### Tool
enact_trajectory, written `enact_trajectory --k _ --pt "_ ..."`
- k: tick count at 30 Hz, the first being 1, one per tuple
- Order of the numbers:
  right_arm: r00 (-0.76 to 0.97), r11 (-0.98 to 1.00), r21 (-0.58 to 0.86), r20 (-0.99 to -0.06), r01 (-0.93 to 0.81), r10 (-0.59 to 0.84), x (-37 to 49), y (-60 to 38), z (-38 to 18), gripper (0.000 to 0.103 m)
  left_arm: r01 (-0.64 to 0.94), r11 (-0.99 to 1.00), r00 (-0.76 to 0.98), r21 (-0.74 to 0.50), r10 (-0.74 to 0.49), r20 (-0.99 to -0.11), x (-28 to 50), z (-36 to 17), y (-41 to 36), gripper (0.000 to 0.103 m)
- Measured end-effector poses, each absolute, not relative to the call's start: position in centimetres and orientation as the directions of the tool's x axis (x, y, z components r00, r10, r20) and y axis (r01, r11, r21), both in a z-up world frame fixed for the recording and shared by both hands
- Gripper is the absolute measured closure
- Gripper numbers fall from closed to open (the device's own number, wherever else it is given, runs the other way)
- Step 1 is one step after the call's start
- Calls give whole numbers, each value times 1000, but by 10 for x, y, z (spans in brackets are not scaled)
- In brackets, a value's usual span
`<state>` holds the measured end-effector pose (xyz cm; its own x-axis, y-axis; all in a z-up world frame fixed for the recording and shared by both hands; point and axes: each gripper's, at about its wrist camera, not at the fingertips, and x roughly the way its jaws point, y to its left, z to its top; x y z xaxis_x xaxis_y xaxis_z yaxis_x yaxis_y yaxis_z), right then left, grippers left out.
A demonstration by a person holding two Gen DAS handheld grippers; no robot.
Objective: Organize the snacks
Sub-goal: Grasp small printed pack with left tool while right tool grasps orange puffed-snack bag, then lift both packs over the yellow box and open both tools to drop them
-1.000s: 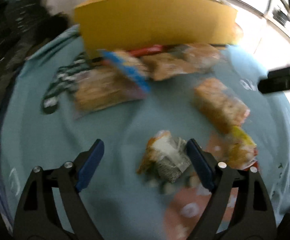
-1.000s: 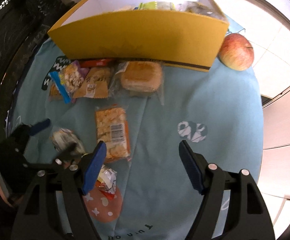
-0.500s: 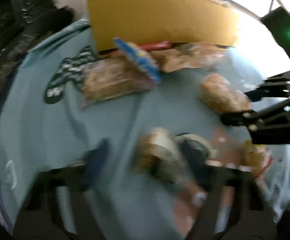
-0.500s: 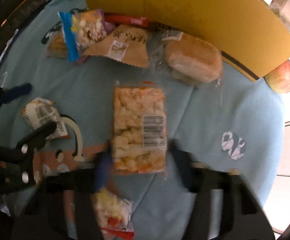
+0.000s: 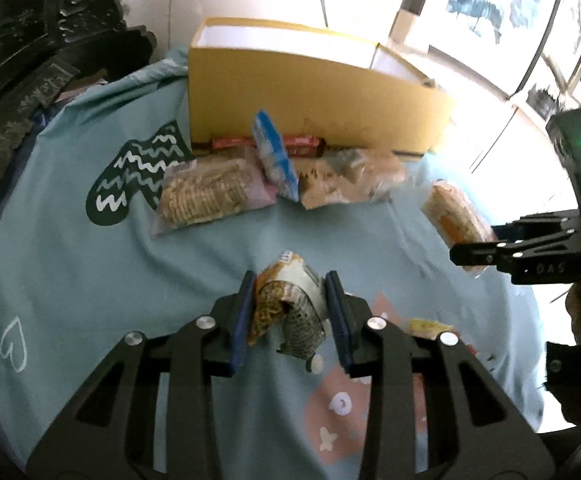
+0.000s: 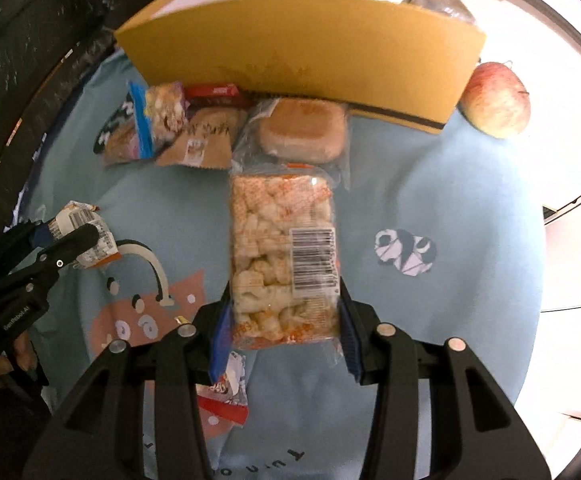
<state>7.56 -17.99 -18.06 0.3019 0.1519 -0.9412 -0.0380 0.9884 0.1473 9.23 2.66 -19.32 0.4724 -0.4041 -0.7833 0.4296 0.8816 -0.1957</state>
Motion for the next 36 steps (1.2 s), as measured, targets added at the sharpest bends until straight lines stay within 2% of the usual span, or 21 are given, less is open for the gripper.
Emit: enact_trajectory --k 9,16,22,32,36 --pt "335 984 172 -925 -44 177 72 -177 -160 57 420 884 499 -204 -413 -762 80 -173 41 68" --pt "450 977 202 -868 -71 212 87 -179 -101 57 430 874 569 -226 -456 -684 91 -130 37 68" --pt "556 978 198 -807 -65 200 113 -198 -43 57 436 866 629 -245 -488 -605 118 -81 22 68" --pt "663 990 131 -736 -56 135 153 -216 24 57 451 876 696 -172 -466 -547 182 -14 -17 68" --pt "676 993 113 -730 -34 106 166 -225 31 57 450 881 699 -144 -448 -557 206 -5 -30 68"
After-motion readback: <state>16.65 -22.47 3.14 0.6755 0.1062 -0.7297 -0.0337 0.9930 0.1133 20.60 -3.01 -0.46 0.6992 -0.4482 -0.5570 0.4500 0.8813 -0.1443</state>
